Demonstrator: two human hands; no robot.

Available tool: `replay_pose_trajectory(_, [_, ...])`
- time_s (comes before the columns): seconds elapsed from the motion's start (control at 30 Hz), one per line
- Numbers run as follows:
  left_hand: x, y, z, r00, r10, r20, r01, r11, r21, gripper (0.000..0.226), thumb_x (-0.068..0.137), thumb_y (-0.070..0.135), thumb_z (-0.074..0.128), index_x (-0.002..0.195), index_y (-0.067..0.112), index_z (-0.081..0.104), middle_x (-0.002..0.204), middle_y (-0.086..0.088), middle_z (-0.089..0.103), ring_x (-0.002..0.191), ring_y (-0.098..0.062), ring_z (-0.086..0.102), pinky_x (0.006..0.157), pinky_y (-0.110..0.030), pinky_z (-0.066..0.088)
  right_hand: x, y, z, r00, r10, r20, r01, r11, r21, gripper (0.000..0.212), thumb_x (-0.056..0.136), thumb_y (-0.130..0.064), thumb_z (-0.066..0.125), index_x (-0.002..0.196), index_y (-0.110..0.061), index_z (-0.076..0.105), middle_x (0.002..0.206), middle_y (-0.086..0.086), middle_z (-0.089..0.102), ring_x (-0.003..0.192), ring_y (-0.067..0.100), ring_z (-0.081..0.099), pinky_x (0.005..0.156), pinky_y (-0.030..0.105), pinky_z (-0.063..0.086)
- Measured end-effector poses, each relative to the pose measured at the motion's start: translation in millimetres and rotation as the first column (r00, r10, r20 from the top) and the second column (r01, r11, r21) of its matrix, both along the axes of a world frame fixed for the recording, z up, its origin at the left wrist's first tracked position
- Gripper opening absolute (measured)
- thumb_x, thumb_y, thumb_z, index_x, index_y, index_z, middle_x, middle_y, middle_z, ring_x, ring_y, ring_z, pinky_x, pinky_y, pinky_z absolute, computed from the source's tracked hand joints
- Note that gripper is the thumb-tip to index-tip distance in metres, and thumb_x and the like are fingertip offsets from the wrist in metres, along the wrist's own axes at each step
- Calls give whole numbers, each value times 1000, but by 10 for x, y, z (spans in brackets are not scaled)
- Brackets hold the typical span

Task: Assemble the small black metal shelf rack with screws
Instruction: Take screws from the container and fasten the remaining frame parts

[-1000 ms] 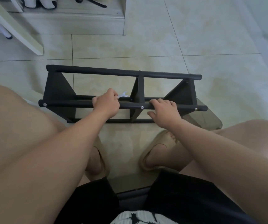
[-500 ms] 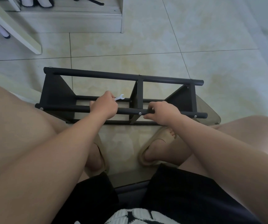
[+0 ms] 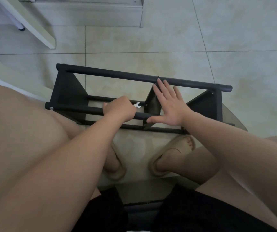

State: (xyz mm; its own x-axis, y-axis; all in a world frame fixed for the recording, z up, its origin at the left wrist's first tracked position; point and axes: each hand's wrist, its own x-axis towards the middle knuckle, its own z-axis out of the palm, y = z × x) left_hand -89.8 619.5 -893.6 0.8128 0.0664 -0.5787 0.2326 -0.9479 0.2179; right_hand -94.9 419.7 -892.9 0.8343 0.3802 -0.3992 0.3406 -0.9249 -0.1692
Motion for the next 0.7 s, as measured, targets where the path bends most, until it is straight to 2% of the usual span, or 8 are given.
replay_pose_trajectory(0.1, [73, 41, -10, 998, -34, -59, 32, 999, -34, 22, 91, 20, 43, 105, 17, 61, 92, -4, 62, 88, -27, 58, 91, -43, 49, 22, -66, -72, 999, 51, 15, -52, 998, 26, 133, 69, -96, 36, 160, -16, -18, 164, 3, -31, 152, 20, -28, 125, 50, -10])
replay_pose_trajectory(0.23, [189, 112, -95, 988, -76, -133, 52, 983, -176, 21, 92, 18, 48, 95, 18, 69, 95, -5, 68, 89, -25, 61, 86, -39, 53, -5, -111, -118, 997, 56, 53, -61, 994, 90, 130, 73, -93, 42, 160, -15, -15, 166, 2, -28, 152, 17, -26, 125, 50, -9])
replay_pose_trajectory(0.3, [228, 129, -142, 988, -112, -106, 77, 955, -287, 17, 95, 23, 58, 81, 25, 69, 91, 3, 69, 90, -19, 61, 81, -33, 48, -13, -106, -125, 997, 50, 63, -56, 993, 101, 130, 72, -93, 42, 161, -15, -13, 167, 1, -26, 153, 16, -25, 125, 50, -9])
replay_pose_trajectory(0.37, [270, 125, -176, 986, -149, -71, 112, 919, -377, 18, 94, 27, 64, 77, 33, 68, 87, 12, 69, 90, -14, 62, 81, -27, 45, -22, -89, -121, 997, 20, 70, -27, 995, 100, 133, 70, -95, 40, 160, -15, -14, 166, 3, -27, 153, 17, -26, 125, 48, -11])
replay_pose_trajectory(0.43, [317, 90, -199, 982, -175, -78, 121, 883, -452, 22, 92, 24, 67, 73, 34, 70, 79, 18, 70, 84, -9, 64, 77, -26, 46, -28, -86, -120, 998, -20, 59, 14, 995, 96, 137, 67, -96, 42, 159, -14, -18, 165, 5, -30, 152, 19, -28, 124, 47, -13])
replay_pose_trajectory(0.57, [376, 9, -213, 974, -166, -156, 41, 801, -598, 23, 86, 13, 70, 72, 31, 74, 68, 17, 72, 71, -6, 63, 73, -25, 49, -28, -103, -149, 998, -51, 39, 48, 996, 72, 141, 63, -99, 42, 158, -17, -23, 163, 10, -34, 149, 24, -34, 123, 50, -15])
replay_pose_trajectory(0.7, [386, -33, -181, 969, -85, -232, -94, 741, -665, 13, 89, 16, 68, 80, 25, 74, 72, 10, 71, 70, -7, 63, 70, -26, 48, 23, -164, -156, 1000, -26, -11, 27, 996, 83, 142, 62, -101, 40, 157, -19, -26, 161, 7, -38, 148, 22, -37, 123, 53, -14])
